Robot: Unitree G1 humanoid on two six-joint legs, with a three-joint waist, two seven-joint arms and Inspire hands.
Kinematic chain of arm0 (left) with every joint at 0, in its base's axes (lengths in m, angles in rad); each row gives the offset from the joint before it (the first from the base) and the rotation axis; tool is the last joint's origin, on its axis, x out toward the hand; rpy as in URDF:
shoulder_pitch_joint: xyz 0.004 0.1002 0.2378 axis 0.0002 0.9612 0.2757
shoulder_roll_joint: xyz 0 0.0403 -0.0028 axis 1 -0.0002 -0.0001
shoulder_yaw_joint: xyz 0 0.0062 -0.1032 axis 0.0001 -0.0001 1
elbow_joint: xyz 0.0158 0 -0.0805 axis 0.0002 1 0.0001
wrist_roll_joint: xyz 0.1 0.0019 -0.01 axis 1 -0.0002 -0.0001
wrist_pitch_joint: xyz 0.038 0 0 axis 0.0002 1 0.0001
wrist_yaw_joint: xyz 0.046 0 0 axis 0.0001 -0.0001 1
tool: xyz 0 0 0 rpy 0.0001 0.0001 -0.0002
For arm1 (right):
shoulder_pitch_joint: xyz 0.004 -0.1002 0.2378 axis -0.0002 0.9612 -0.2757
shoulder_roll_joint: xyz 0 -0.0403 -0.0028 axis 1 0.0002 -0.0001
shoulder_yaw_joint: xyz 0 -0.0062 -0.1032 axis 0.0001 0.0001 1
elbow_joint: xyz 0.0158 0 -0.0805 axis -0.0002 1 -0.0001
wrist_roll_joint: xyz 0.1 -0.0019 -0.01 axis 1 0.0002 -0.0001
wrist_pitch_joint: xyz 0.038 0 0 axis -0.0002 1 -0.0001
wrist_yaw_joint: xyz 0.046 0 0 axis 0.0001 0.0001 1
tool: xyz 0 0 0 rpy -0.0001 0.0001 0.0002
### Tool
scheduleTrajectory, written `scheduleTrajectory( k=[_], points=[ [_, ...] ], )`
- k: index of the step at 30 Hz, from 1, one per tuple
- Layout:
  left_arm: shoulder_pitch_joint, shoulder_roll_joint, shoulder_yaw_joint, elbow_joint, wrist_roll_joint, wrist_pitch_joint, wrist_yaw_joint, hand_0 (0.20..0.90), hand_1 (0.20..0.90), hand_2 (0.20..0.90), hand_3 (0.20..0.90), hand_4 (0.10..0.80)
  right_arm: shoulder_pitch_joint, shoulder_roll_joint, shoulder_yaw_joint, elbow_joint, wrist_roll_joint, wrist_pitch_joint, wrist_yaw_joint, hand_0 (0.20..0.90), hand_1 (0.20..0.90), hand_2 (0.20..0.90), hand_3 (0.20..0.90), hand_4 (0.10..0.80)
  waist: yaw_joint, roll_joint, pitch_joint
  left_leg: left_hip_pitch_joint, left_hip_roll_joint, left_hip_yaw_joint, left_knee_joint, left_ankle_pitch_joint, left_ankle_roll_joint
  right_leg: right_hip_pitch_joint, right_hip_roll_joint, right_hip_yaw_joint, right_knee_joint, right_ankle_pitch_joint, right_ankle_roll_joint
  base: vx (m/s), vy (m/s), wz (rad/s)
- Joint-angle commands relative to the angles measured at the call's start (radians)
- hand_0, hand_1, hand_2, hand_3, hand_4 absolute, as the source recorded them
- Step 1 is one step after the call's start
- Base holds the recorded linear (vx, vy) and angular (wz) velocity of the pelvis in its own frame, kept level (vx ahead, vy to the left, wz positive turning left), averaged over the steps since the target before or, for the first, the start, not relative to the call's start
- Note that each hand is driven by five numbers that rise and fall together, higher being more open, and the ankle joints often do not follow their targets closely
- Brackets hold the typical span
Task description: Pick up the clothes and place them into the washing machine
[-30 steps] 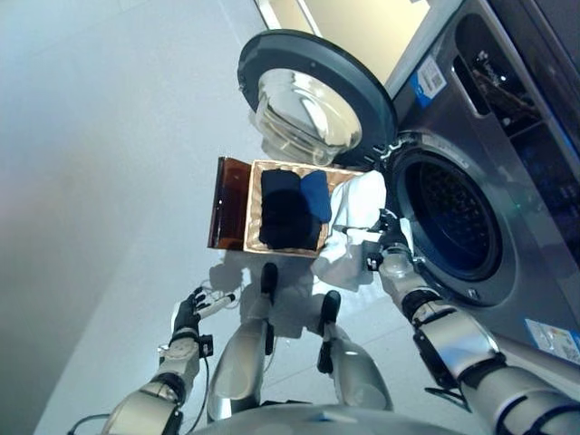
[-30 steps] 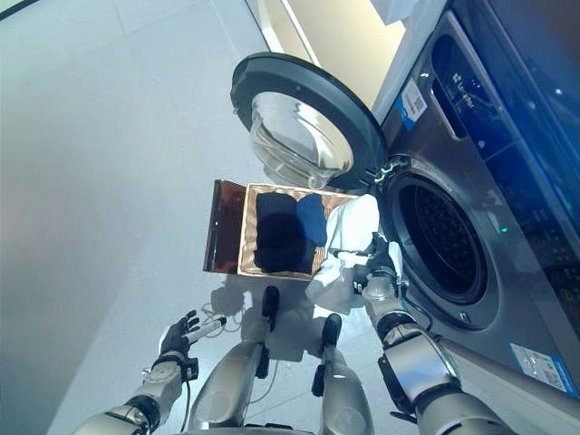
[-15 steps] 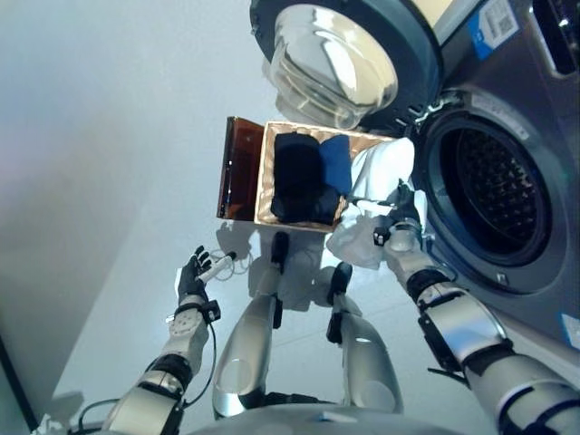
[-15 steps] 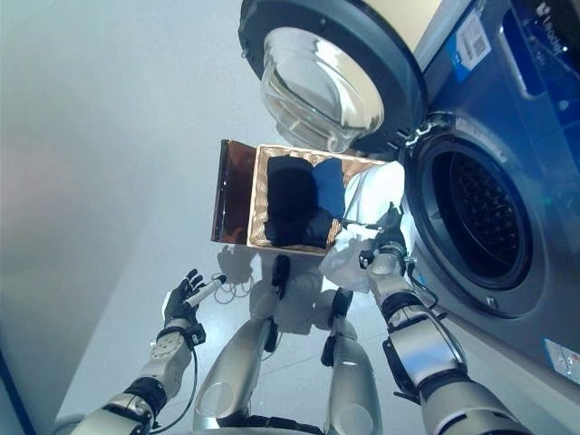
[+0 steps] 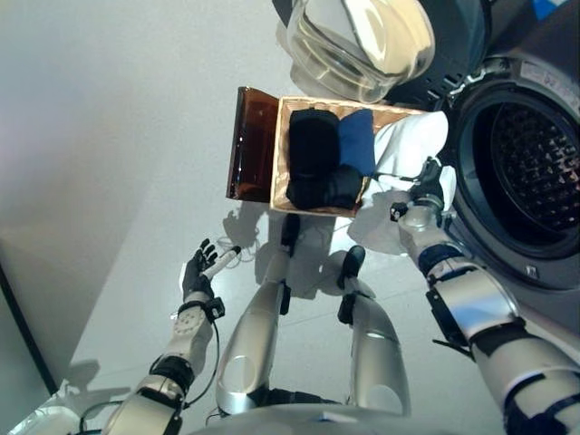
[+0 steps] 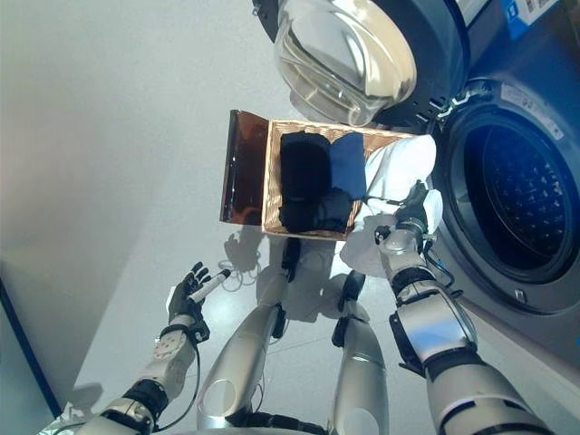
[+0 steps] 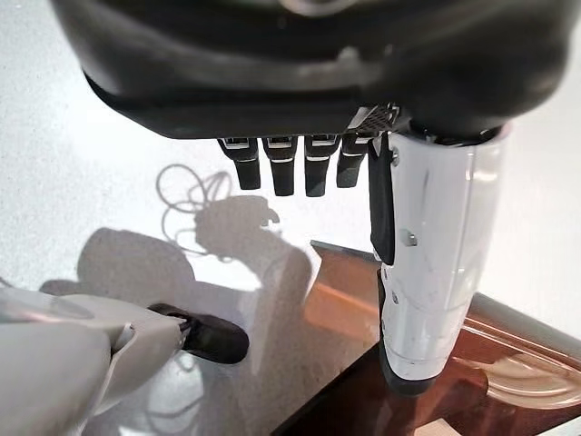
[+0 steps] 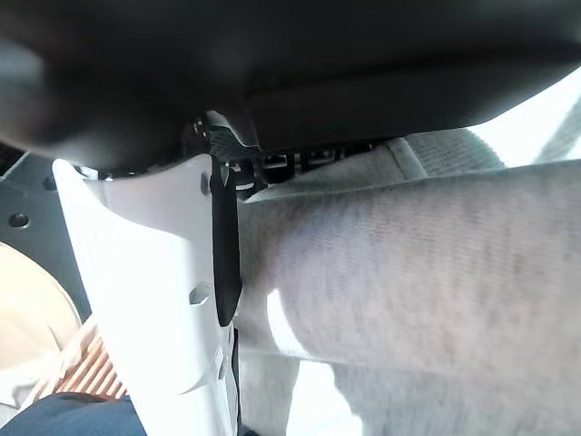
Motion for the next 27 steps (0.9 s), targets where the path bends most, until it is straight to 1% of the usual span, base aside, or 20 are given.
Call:
scheduleTrajectory(
  k=[1, 2, 3, 5, 6, 7, 17, 27],
  points=[
    [0.040, 0.034, -0.044, -0.082, -0.017, -0.055, 0.026, 0.900, 0.900, 0.900, 0.900, 0.800, -0.115, -0.090, 0.017, -0.017, 0.006, -0.018, -0.012, 0.900, 0.900, 0.900, 0.900, 0.800, 0.041, 0.028, 0.002, -0.022, -0.057, 0.015, 0.030, -0.065, -0.016, -0.053, -0.050, 0.053, 0.060, -0.014, 0.031, 0.000, 0.000, 0.00],
    [0.037, 0.033, -0.045, -0.076, -0.020, -0.054, 0.026, 0.900, 0.900, 0.900, 0.900, 0.800, -0.125, -0.095, 0.020, -0.008, 0.006, -0.016, -0.014, 0.900, 0.900, 0.900, 0.900, 0.800, 0.044, 0.030, 0.003, -0.025, -0.058, 0.014, 0.031, -0.065, -0.017, -0.052, -0.051, 0.051, 0.059, -0.015, 0.031, 0.000, 0.007, 0.04],
    [0.039, 0.035, -0.049, -0.087, -0.023, -0.057, 0.027, 0.900, 0.900, 0.900, 0.900, 0.800, -0.135, -0.102, 0.025, -0.007, 0.003, -0.014, -0.017, 0.560, 0.560, 0.560, 0.560, 0.557, 0.044, 0.033, 0.006, -0.028, -0.060, 0.011, 0.031, -0.064, -0.017, -0.054, -0.053, 0.051, 0.059, -0.016, 0.031, -0.001, 0.005, 0.05],
    [0.040, 0.035, -0.049, -0.090, -0.024, -0.054, 0.025, 0.900, 0.900, 0.900, 0.900, 0.800, -0.147, -0.107, 0.025, -0.006, 0.001, -0.012, -0.017, 0.431, 0.431, 0.431, 0.431, 0.465, 0.046, 0.037, 0.007, -0.034, -0.061, 0.010, 0.030, -0.062, -0.017, -0.062, -0.053, 0.053, 0.062, -0.018, 0.030, -0.003, 0.015, 0.05],
    [0.040, 0.035, -0.049, -0.090, -0.024, -0.054, 0.025, 0.900, 0.900, 0.900, 0.900, 0.800, -0.147, -0.107, 0.025, -0.006, 0.001, -0.012, -0.017, 0.285, 0.285, 0.285, 0.285, 0.361, 0.046, 0.037, 0.007, -0.034, -0.061, 0.010, 0.030, -0.062, -0.017, -0.062, -0.053, 0.053, 0.062, -0.018, 0.030, -0.005, 0.038, 0.02],
    [0.035, 0.032, -0.049, -0.088, -0.026, -0.055, 0.030, 0.900, 0.900, 0.900, 0.900, 0.800, -0.155, -0.113, 0.027, -0.004, -0.005, -0.011, -0.024, 0.200, 0.200, 0.200, 0.200, 0.300, 0.047, 0.040, 0.009, -0.038, -0.063, 0.012, 0.027, -0.061, -0.017, -0.068, -0.055, 0.054, 0.063, -0.018, 0.032, -0.003, 0.033, 0.01],
    [0.003, 0.013, -0.032, -0.036, -0.029, -0.059, 0.055, 0.900, 0.900, 0.900, 0.900, 0.800, -0.148, -0.084, 0.037, -0.061, -0.016, -0.022, -0.043, 0.200, 0.200, 0.200, 0.200, 0.300, 0.035, 0.034, 0.008, -0.021, -0.059, 0.026, 0.019, -0.061, -0.021, -0.061, -0.052, 0.062, 0.052, -0.013, 0.032, 0.000, 0.005, 0.00],
    [0.016, 0.020, -0.023, -0.036, -0.023, -0.060, 0.061, 0.900, 0.900, 0.900, 0.900, 0.800, -0.125, -0.085, 0.030, -0.110, -0.027, -0.027, -0.058, 0.200, 0.200, 0.200, 0.200, 0.300, 0.025, 0.031, 0.002, -0.004, -0.051, 0.042, 0.028, -0.069, -0.023, -0.046, -0.044, 0.069, 0.048, -0.009, 0.032, -0.004, -0.003, -0.01]
  ],
)
